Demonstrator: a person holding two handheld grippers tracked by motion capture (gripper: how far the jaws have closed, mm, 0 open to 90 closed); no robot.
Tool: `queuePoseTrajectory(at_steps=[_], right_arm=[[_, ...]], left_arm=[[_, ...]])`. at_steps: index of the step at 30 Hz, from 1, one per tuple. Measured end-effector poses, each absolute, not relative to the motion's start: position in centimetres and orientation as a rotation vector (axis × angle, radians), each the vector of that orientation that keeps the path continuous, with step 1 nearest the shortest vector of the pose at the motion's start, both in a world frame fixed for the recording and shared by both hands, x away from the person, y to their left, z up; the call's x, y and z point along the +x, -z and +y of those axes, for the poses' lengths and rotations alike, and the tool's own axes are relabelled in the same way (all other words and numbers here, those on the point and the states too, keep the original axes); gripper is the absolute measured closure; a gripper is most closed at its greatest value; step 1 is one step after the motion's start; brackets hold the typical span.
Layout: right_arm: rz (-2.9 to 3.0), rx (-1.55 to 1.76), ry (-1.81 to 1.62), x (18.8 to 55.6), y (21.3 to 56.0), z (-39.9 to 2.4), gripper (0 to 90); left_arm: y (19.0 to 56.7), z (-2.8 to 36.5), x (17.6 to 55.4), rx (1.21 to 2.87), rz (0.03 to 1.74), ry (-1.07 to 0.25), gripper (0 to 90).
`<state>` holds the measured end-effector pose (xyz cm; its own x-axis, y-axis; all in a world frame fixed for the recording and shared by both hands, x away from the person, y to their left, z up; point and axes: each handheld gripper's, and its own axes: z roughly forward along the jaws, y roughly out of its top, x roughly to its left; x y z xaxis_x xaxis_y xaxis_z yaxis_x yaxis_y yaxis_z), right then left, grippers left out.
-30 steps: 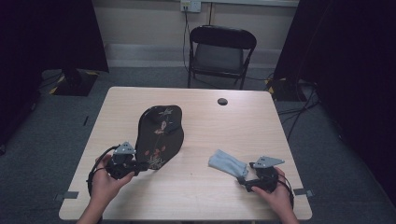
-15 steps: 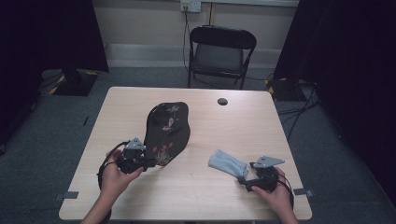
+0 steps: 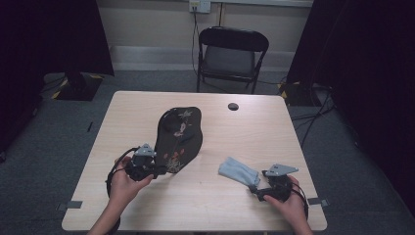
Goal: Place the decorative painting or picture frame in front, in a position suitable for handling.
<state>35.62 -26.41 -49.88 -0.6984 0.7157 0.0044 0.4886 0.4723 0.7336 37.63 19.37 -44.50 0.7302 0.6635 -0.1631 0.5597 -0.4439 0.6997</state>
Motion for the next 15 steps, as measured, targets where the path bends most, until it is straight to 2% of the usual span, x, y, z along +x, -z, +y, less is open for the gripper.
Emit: queuePoseTrajectory(at_steps=[7, 8, 9, 10, 15], right_arm=[[2.451, 0.984, -1.000, 35.4, 48.4, -26.2, 20.2], [2.444, 0.979, -1.030, 35.5, 48.1, -26.2, 22.4], [2.455, 0.937, -1.060, 35.6, 47.6, -25.8, 30.7], [2.465, 0.921, -1.052, 35.7, 47.5, -25.6, 32.9], [2.486, 0.944, -1.035, 36.6, 47.5, -24.3, 35.7]], left_arm=[[44.5, 19.5, 37.6, 2.161, 0.922, -0.171, 78.5], [44.5, 19.5, 37.6, 2.157, 0.922, -0.172, 78.5], [44.6, 19.5, 37.6, 2.152, 0.921, -0.176, 78.5], [44.6, 19.5, 37.5, 2.146, 0.920, -0.176, 78.4], [44.6, 19.7, 37.5, 2.142, 0.928, -0.168, 78.4]])
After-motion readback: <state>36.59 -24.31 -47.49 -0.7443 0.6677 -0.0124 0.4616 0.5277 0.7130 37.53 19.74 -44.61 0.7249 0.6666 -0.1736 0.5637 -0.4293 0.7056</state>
